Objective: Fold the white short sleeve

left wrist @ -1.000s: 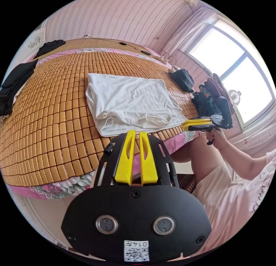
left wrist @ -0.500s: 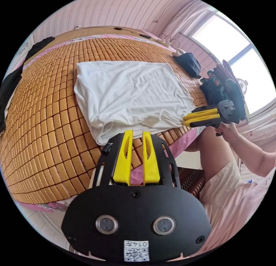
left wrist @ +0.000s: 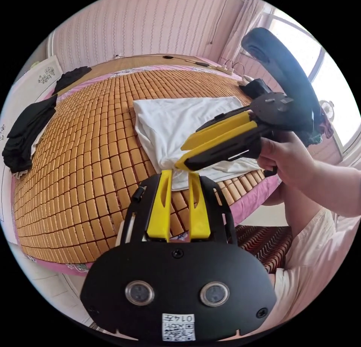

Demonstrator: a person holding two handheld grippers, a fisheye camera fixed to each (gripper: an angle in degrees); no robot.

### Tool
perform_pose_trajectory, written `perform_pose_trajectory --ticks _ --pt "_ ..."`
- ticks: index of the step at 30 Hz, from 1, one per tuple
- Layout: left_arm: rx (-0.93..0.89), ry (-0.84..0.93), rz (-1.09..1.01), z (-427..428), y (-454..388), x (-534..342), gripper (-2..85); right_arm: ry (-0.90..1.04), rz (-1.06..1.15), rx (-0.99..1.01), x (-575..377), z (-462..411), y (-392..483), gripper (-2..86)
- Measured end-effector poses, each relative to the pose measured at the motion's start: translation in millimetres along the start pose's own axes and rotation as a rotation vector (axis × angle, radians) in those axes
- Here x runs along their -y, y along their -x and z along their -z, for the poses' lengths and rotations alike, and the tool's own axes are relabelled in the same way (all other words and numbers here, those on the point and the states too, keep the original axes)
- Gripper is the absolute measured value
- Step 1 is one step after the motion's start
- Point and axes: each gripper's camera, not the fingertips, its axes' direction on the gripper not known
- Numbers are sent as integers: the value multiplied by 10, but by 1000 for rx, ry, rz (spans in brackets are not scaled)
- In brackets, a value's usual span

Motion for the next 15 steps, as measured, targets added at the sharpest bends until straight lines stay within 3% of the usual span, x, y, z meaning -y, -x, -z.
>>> perform_pose_trajectory --ticks 2,4,9,11,15 --pt "12 60 67 -165 32 -30 13 35 -89 15 -21 -174 -102 38" --pt "-1 4 120 -78 73 -111 -2 -56 -157 98 -169 -78 -192 24" --pt "21 -72 350 178 377 -357 -8 -199 -127 128 -291 247 -126 18" --pt "-13 -62 484 169 533 -479 -6 -193 -89 136 -242 227 -47 22" --pt "-60 -69 538 210 577 -579 7 -53 38 99 -127 -89 210 61"
